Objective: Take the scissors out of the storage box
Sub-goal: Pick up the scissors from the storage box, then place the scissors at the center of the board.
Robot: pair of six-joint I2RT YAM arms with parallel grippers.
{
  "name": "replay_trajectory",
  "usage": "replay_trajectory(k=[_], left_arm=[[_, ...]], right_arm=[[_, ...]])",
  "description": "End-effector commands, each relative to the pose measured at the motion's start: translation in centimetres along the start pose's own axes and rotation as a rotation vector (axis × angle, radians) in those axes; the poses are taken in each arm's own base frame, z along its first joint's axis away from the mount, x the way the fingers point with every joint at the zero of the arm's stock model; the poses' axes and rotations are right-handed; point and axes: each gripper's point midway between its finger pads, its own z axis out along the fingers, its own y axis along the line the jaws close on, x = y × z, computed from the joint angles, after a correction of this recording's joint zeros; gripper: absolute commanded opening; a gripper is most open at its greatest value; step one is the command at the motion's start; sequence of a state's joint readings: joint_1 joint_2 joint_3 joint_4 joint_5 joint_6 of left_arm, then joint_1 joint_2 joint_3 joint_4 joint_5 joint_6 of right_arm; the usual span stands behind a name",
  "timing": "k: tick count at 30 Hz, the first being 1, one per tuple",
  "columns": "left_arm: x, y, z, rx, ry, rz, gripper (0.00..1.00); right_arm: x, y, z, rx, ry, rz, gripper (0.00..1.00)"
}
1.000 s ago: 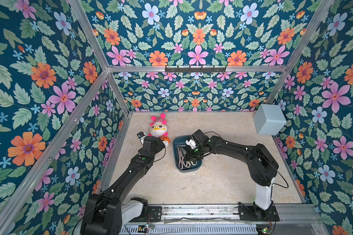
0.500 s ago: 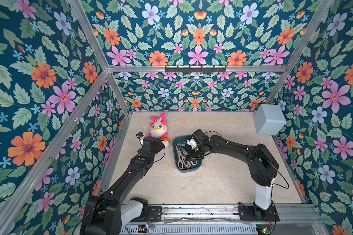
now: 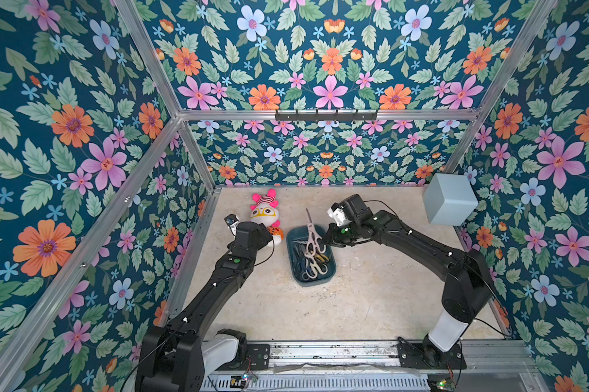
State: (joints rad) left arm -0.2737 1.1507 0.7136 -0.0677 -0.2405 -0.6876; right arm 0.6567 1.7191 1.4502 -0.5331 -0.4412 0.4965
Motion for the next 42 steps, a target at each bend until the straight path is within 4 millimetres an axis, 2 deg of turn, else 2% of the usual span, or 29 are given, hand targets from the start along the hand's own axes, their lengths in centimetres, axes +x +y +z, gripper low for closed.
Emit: replay_trajectory(k=[1,4,10,13,17,24,27,31,38,42], left_arm=[[0.1,-0.7,0.2,0.029,0.019,0.008,0.99],[0.3,-1.7,0.4,0.069,0.042,0.009,0.99],[0.6,-3.6,1.0,0.137,0.093,0.038,0.99],[0.8,-4.4,1.4,0.161,0.118,0.05,0.99],[1.3,-5.2,2.1,0.185,0.155,0.043,0.99],[2.4,-5.6,2.2,0.213,0.199,0.037,0.99],[2.8,-5.2,2.1,0.206,0.205,0.039,0.99],[2.9,-5.0,1.9,0.203,0.21,0.045,0.99],[3.1,-4.7,1.8,0.194,0.208,0.039,0.99],[3.2,-4.5,1.7,0.19,0.211,0.038,0.99]], right_arm=[[-1.7,-2.0,-2.2,0.046,-0.061,-0.01,0.0],[-3.6,-5.3,-4.3,0.108,-0.117,0.01,0.0],[-6.7,-14.2,-8.8,0.234,-0.197,0.086,0.0],[-7.6,-18.6,-10.1,0.288,-0.204,0.13,0.0],[-8.7,-22.8,-10.7,0.342,-0.16,0.13,0.0],[-9.7,-28.9,-9.9,0.441,-0.016,0.136,0.0],[-10.6,-30.3,-9.6,0.377,-0.038,0.186,0.0],[-11.4,-31.1,-8.7,0.338,-0.041,0.187,0.0],[-10.9,-32.7,-6.3,0.303,0.007,0.212,0.0],[-10.5,-34.1,-5.5,0.335,0.021,0.223,0.0]])
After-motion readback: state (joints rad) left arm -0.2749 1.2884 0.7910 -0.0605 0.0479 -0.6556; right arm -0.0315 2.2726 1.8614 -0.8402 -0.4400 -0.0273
